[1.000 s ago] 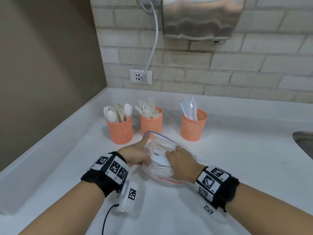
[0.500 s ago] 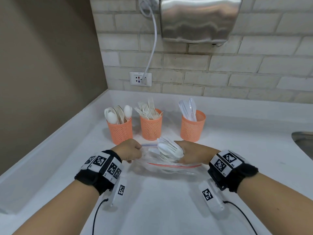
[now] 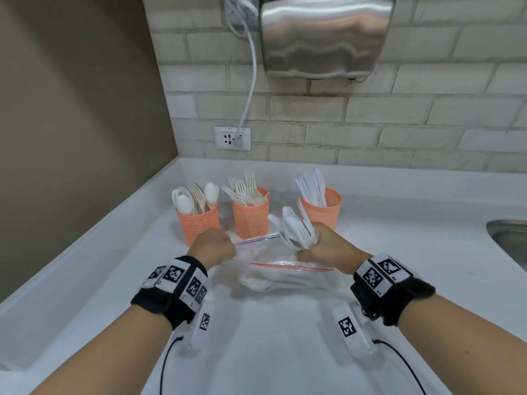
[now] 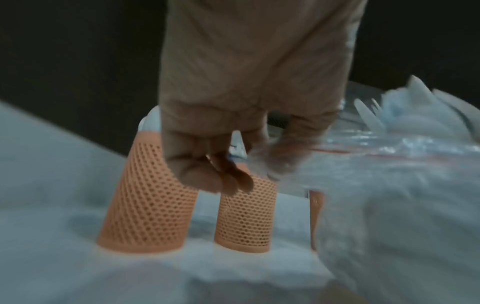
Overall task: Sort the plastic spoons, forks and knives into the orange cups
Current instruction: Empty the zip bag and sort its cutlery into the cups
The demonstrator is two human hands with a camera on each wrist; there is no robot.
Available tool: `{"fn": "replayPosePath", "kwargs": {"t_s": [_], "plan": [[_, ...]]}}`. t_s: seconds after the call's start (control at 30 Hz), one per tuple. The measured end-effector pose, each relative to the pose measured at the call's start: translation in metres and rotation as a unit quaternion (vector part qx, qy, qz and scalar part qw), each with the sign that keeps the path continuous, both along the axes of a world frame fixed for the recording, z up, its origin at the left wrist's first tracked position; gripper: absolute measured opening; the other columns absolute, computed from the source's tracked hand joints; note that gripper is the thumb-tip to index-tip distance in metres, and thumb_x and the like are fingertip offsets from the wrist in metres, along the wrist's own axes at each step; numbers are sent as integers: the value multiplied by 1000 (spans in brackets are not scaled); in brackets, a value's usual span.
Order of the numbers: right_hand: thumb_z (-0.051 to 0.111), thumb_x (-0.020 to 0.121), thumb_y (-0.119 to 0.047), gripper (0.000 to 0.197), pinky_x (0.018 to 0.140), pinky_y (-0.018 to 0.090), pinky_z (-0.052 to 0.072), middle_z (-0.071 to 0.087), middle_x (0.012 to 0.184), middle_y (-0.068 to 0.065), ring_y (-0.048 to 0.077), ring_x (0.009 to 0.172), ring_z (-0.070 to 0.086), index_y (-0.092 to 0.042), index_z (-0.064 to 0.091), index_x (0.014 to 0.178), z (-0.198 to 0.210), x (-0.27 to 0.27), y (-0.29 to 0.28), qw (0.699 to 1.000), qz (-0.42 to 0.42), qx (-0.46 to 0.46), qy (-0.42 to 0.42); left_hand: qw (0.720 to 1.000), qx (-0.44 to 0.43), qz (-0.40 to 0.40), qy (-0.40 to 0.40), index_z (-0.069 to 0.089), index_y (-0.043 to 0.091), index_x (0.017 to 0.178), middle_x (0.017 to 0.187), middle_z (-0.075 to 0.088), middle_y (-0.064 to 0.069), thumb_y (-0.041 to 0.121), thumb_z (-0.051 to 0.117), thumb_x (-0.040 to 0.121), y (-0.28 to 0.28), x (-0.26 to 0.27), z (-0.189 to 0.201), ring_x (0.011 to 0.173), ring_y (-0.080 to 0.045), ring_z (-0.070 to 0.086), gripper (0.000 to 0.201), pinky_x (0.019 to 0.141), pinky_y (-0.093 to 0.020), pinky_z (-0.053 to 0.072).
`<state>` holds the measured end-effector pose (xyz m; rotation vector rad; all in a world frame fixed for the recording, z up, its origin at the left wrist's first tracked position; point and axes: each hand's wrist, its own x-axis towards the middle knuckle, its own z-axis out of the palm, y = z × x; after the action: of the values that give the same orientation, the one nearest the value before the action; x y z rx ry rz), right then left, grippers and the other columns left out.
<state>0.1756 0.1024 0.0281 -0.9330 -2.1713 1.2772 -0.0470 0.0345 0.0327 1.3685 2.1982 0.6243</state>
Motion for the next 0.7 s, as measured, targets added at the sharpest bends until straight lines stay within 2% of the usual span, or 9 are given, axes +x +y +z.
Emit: {"fn": "replayPosePath", "kwargs": {"t_s": [0.07, 0.17, 0.27, 0.3, 0.37, 0.43, 0.5, 0.6, 0.7], "plan": [[67, 74, 11, 35, 59, 11, 43, 55, 69, -9, -1, 64, 54, -22, 57, 80, 3, 1, 0, 999, -5, -36, 38, 996, 11, -66, 61, 48, 15, 66, 77, 51, -3, 0, 50, 77, -2, 1, -4, 81, -24, 49, 19, 68, -29, 39], [70, 77, 3, 29, 66, 13, 46, 60, 72, -14, 1, 70, 58, -16, 60, 96, 9, -1, 0, 994, 11, -73, 77, 980, 99, -158, 77, 44, 23, 109, 115, 53, -5, 5, 49, 76, -5, 13, 4, 108, -27, 48, 38, 89, -37, 41], [68, 81, -1, 27, 71, 20, 50, 65, 84, -3, 7, 76, 61, -9, 59, 105, 16, -7, 0, 990, 34, -82, 113, 954, 112, -277, 41, 21, 30, 142, 143, 42, 3, 52, 56, 75, -5, 44, 11, 133, -21, 35, 79, 113, -47, 24], [66, 83, -2, 20, 72, 21, 51, 65, 83, 0, 11, 76, 61, -10, 60, 100, 18, -8, 0, 989, 37, -75, 119, 948, 81, -301, 58, 16, 33, 144, 145, 40, 4, 66, 57, 70, -3, 54, 7, 135, -22, 34, 91, 113, -50, 23], [64, 85, -5, 14, 73, 18, 51, 67, 76, -2, 12, 76, 63, -16, 59, 93, 23, -9, -1, 990, 24, -63, 123, 938, -30, -307, 156, 11, 26, 148, 149, 33, -3, 70, 56, 72, 0, 67, -7, 138, -27, 30, 98, 113, -53, 21], [64, 86, -10, 10, 71, 9, 49, 69, 73, -9, 2, 76, 65, -18, 60, 92, 30, -6, -1, 989, 4, -59, 132, 909, -104, -301, 270, 14, 16, 148, 147, 30, -13, 60, 44, 86, 1, 75, -21, 134, -32, 29, 82, 112, -51, 21], [62, 87, -12, 6, 69, 5, 47, 69, 78, -7, -4, 75, 65, -11, 63, 93, 36, -3, 2, 986, -15, -59, 158, 884, -98, -311, 335, 25, 15, 144, 140, 33, -14, 48, 35, 94, 1, 82, -29, 127, -33, 33, 60, 108, -49, 22], [60, 89, -14, 8, 75, 15, 51, 66, 81, 3, 6, 79, 66, -8, 62, 93, 44, 0, 6, 967, -59, -81, 234, 867, -119, -337, 348, 34, 17, 139, 135, 34, -14, 41, 33, 96, -1, 83, -34, 122, -33, 36, 49, 105, -48, 24], [57, 91, -15, 7, 79, 32, 53, 59, 76, 5, 18, 74, 62, -9, 57, 85, 53, 4, 13, 925, -97, -146, 337, 882, -134, -346, 290, 38, 19, 135, 132, 35, -11, 50, 43, 91, 1, 74, -33, 115, -33, 40, 54, 102, -45, 33]]}}
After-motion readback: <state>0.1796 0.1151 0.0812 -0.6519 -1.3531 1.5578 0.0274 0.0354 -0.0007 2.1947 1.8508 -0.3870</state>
